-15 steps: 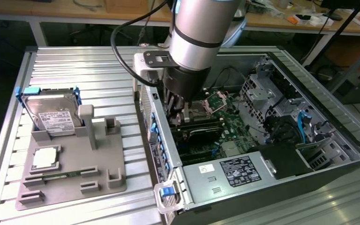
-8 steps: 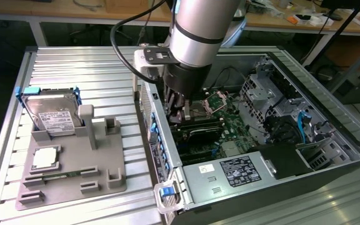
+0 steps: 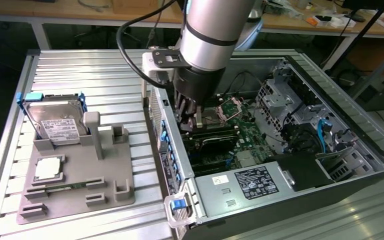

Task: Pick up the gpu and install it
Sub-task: 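Press down on the gpu until it lock into place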

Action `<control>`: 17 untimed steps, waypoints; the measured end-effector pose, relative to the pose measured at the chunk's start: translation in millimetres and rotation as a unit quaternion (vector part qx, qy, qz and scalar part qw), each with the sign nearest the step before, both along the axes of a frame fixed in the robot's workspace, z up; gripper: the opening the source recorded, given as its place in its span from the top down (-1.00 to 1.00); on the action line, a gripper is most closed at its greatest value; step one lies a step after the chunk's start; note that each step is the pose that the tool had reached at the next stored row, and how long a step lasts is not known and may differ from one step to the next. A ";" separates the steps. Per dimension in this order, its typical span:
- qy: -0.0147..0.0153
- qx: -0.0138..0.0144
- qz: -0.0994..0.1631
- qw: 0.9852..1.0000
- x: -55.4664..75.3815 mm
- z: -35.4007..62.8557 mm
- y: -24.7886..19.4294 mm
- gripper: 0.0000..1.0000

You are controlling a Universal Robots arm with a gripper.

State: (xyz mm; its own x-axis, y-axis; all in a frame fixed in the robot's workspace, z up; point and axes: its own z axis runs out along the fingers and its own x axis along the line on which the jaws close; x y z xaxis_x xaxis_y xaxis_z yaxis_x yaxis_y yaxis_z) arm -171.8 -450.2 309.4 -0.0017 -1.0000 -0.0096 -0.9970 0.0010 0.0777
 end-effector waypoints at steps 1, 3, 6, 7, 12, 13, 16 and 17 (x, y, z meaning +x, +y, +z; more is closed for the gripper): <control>0.000 0.000 0.000 1.000 -0.1 0.0 0.0 0.79; 0.000 0.000 0.000 1.000 -0.8 -0.1 0.0 0.79; 0.000 -0.001 0.000 1.000 -1.4 -3.8 -0.1 0.79; 0.000 -0.001 0.000 1.000 -1.3 -5.5 -0.1 0.79; -0.001 0.000 0.000 1.000 8.9 -7.2 0.0 0.79; -0.001 0.000 0.000 1.000 13.3 -7.5 0.0 0.79; -0.001 0.000 0.001 1.000 26.7 -7.5 0.0 0.79; -0.001 0.000 0.001 1.000 28.5 -7.7 0.0 0.79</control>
